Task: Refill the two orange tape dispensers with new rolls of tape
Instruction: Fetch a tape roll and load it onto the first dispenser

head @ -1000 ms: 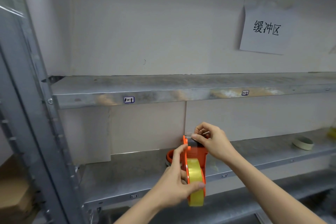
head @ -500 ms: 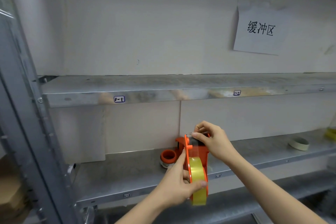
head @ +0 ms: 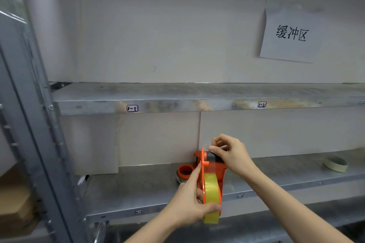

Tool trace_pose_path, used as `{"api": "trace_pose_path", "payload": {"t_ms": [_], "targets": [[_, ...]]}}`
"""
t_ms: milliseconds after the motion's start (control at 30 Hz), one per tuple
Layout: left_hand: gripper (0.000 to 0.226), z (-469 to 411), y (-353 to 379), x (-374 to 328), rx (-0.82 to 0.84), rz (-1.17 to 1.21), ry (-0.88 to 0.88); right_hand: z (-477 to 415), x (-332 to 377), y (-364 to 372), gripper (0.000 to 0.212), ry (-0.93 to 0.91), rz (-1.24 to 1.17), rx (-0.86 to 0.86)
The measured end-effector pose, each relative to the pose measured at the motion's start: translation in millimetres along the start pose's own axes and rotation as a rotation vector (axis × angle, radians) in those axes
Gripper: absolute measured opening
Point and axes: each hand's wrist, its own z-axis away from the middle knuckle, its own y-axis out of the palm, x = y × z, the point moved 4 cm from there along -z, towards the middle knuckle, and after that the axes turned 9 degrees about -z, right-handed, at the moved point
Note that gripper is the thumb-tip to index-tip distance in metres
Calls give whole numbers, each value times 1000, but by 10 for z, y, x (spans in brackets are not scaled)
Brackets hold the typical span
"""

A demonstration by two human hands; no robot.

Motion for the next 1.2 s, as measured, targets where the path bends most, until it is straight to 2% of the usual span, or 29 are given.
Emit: {"api": "trace_pose_path", "payload": {"t_ms": [333,500,733,800,933,1000,1200], "targets": [[113,-53,-16,171,-38,-154,-48,-31,-4,9,19,10,29,-28],[124,-31,11,260,27,-216,-87,2,-46,3,17,34,60,-45],[128,-7,28,225,63,-171,-88,-2,40,49,16,0,105,15],[116,-4,22,198,50,-122,-71,3,65,48,17,-7,107,30],[63,-36,18,244,-34,50,-140,9,81,67,17,-5,81,63],[57,-49,26,269,-30,76,-163,24,94,64,16,0,72,98],[91,-56,38,240,-53,-32,-88,37,63,20,17,3,36,73]]}}
